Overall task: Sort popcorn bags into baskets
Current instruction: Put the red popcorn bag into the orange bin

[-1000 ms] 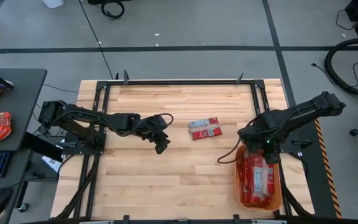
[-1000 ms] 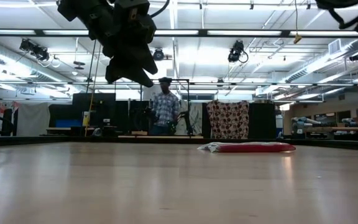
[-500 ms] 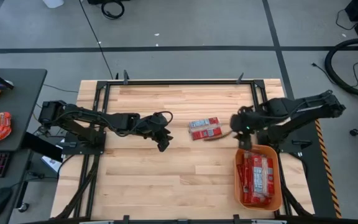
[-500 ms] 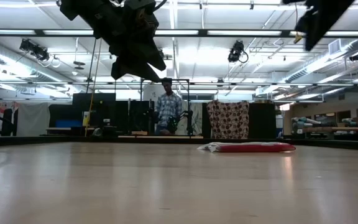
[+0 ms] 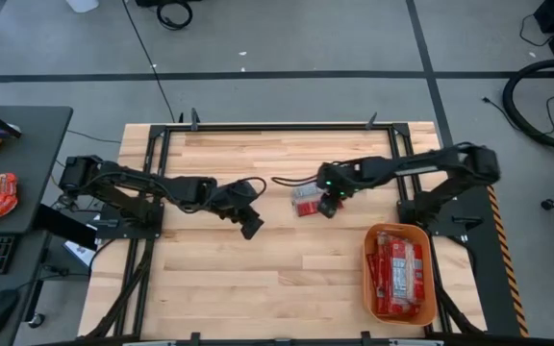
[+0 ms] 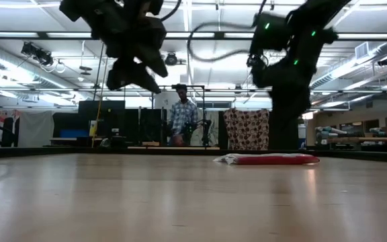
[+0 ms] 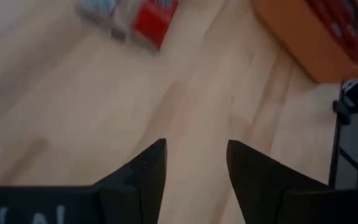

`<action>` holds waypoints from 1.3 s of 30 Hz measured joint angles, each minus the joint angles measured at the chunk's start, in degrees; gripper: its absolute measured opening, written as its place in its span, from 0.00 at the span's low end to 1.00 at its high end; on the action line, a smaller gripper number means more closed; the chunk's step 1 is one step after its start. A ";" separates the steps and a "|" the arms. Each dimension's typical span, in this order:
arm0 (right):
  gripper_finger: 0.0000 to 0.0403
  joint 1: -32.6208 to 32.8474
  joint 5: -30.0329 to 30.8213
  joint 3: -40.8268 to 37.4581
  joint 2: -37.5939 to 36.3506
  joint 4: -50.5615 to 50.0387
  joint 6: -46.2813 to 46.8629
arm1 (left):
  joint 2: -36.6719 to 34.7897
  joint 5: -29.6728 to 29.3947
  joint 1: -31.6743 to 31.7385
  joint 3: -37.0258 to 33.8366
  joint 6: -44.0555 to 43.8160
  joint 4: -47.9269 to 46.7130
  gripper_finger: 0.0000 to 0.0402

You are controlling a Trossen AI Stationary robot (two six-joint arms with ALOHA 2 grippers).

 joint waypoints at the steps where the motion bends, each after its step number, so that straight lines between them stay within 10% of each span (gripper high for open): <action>1: 0.45 -0.63 0.08 0.06 1.87 1.02 0.41 | -0.27 0.39 -0.13 0.00 -0.81 -1.26 0.43; 9: 0.44 -2.29 0.61 1.00 13.09 6.63 1.70 | -9.84 -10.62 -3.62 0.02 -1.38 -14.68 0.43; 21: 0.42 4.92 -21.55 6.96 21.35 32.00 -13.21 | -12.24 -12.77 -8.51 0.05 -1.18 -29.82 0.43; 39: 0.40 15.44 -0.78 13.63 13.28 10.10 -18.46 | 2.25 -4.55 -9.57 0.00 9.06 -16.57 0.43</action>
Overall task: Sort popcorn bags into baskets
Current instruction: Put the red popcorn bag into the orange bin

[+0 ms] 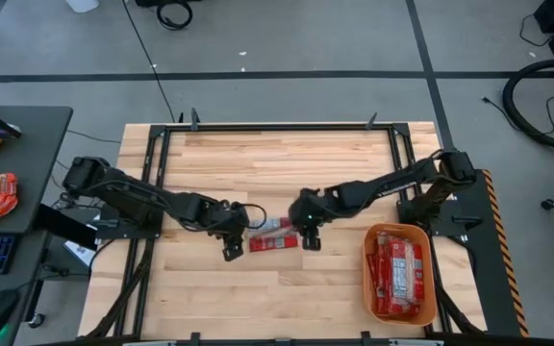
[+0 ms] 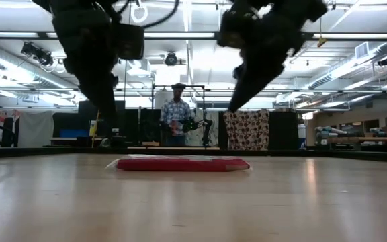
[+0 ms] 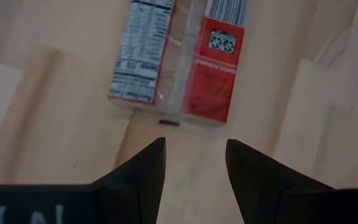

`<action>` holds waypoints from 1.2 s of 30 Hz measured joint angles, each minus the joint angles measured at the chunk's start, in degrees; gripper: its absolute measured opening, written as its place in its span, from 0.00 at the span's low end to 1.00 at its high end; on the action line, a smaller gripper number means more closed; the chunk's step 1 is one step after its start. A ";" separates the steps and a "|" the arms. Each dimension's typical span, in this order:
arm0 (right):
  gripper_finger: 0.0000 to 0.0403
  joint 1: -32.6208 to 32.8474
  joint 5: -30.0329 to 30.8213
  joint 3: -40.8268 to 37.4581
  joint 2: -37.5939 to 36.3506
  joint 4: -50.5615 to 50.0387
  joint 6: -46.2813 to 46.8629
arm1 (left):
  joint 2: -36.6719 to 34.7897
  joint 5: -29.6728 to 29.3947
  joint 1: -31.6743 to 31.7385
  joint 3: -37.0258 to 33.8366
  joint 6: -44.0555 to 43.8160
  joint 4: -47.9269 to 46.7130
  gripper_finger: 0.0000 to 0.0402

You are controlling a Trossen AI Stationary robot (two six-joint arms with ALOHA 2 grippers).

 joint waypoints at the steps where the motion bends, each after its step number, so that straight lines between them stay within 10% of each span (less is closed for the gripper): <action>1: 0.40 0.79 0.39 -0.68 -0.61 0.03 0.56 | 0.85 0.70 0.21 0.00 0.67 0.78 0.43; 10: 0.38 1.83 1.83 -7.97 -5.65 -4.15 11.79 | 1.88 0.68 -0.25 -0.02 6.41 1.31 0.43; 20: 0.35 5.42 6.65 -15.25 -9.76 19.50 -0.10 | 5.95 4.86 6.30 0.00 7.12 11.16 0.43; 36: 0.63 8.17 6.66 -17.63 -1.25 27.38 -8.63 | 16.98 5.66 7.02 0.22 0.26 18.57 0.43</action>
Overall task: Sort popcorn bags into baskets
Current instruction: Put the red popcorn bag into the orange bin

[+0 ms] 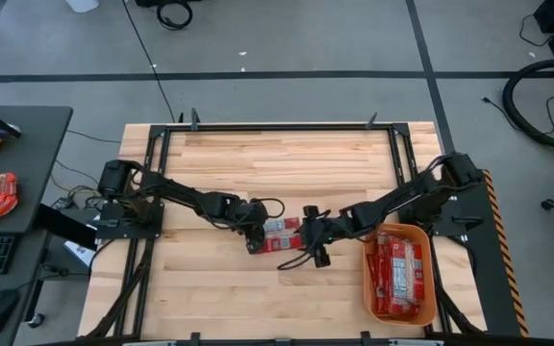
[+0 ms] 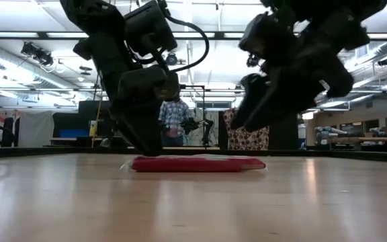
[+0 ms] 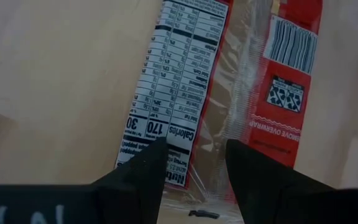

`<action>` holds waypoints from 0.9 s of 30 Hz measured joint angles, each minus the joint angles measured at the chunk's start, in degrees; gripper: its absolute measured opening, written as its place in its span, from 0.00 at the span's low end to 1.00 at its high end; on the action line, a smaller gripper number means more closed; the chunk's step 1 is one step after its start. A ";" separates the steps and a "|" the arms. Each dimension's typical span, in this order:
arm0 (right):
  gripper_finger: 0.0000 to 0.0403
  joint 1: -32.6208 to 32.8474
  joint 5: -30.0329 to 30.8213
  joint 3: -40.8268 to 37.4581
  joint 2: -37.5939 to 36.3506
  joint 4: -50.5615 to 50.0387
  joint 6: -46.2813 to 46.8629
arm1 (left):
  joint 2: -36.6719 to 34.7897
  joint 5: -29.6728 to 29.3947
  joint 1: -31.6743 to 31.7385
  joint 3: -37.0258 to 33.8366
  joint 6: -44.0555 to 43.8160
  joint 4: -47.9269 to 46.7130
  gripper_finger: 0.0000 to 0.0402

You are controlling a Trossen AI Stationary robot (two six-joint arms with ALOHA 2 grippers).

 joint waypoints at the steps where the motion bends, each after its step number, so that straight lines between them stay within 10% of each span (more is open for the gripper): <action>1: 0.63 0.08 -0.04 0.03 0.93 1.95 -0.80 | 0.06 -0.06 -0.06 0.04 -0.14 -0.04 0.43; 12: 0.64 0.99 2.36 1.15 7.81 5.50 -9.76 | 0.15 0.84 -0.26 -0.09 -5.53 2.10 0.43; 27: 0.59 1.63 20.52 1.03 11.24 6.39 -27.88 | 0.22 3.14 -0.35 -0.18 -7.95 3.81 0.43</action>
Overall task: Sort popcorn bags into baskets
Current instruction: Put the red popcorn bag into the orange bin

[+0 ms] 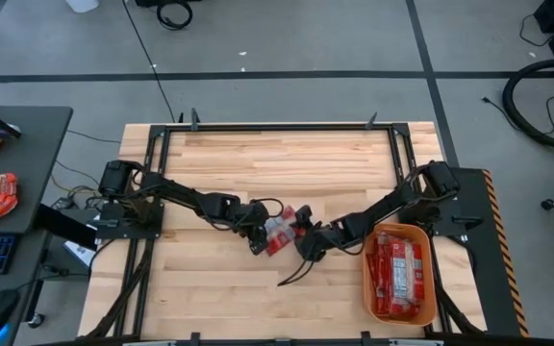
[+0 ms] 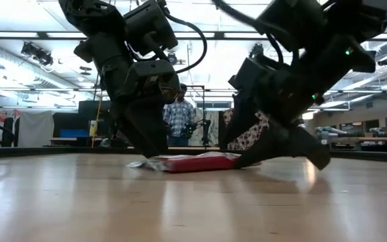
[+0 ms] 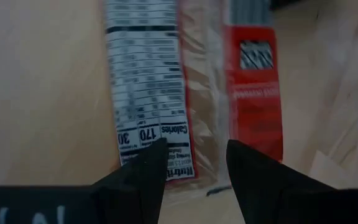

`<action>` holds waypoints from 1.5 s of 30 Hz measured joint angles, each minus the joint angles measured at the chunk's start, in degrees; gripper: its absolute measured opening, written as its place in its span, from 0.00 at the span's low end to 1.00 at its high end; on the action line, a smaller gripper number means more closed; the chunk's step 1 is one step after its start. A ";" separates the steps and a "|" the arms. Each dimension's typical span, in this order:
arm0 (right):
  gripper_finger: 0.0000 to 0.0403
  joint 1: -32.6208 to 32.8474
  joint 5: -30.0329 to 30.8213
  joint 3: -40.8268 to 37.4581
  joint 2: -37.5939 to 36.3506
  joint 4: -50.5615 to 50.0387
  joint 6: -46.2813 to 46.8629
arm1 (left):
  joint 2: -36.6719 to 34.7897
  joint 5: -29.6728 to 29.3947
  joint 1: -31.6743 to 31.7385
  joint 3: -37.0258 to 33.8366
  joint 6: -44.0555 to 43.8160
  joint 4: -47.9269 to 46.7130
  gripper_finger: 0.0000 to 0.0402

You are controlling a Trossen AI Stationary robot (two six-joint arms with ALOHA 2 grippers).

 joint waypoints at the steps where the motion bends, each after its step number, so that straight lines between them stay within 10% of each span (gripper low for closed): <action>1: 0.58 -0.14 0.43 -0.07 0.05 0.54 -1.03 | 0.00 0.03 0.00 0.00 0.00 0.00 0.43; 15: 0.20 -1.61 -3.11 -0.09 0.06 0.18 -1.68 | 0.00 0.18 0.00 0.00 -0.18 0.22 0.43; 22: 0.03 -1.98 -1.18 0.04 -1.03 0.21 -1.60 | -4.94 12.63 0.98 -0.03 1.56 -0.02 0.43; 28: 0.02 -1.80 -5.57 0.04 -8.15 -6.85 1.33 | -12.33 9.95 0.62 -0.04 3.72 -4.57 0.43; 45: 0.00 -3.40 -52.07 13.36 -32.43 -45.34 42.96 | -20.04 -1.49 5.09 0.04 9.60 -8.84 0.43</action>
